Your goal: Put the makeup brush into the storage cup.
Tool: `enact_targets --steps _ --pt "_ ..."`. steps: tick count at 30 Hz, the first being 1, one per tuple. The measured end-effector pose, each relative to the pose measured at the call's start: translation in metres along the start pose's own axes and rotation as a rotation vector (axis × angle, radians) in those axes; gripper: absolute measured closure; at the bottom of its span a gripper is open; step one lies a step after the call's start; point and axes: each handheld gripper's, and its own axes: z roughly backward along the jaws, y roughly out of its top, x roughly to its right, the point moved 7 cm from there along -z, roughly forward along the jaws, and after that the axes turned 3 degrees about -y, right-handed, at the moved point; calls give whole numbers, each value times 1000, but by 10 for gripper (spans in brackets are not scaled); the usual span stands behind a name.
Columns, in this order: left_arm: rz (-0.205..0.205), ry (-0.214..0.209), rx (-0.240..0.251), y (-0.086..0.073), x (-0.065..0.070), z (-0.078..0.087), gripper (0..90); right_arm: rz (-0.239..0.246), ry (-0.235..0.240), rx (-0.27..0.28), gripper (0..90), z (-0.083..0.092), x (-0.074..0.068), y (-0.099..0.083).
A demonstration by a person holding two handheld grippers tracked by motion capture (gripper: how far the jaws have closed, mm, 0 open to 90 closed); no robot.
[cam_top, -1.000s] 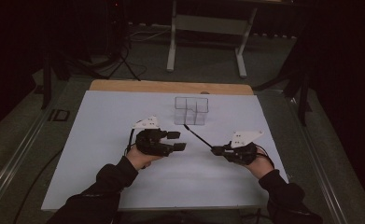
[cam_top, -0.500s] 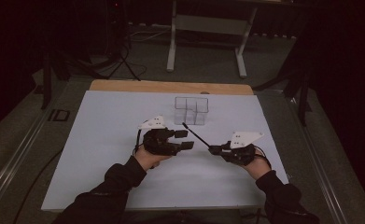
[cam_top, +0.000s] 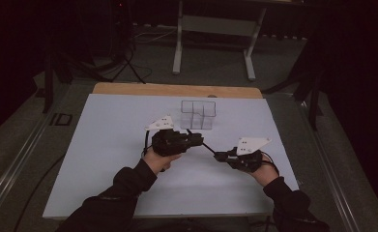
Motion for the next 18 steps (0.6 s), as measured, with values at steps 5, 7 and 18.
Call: enact_targets --steps 5,7,18 --pt "14 -25 -11 0 0 -2 832 1 0 -6 854 0 0 -1" --pt "29 -50 -11 0 2 -2 854 -1 3 -9 853 -1 0 -2" --pt "-16 -60 -57 5 12 -6 865 -30 16 -29 702 -4 -1 -5"
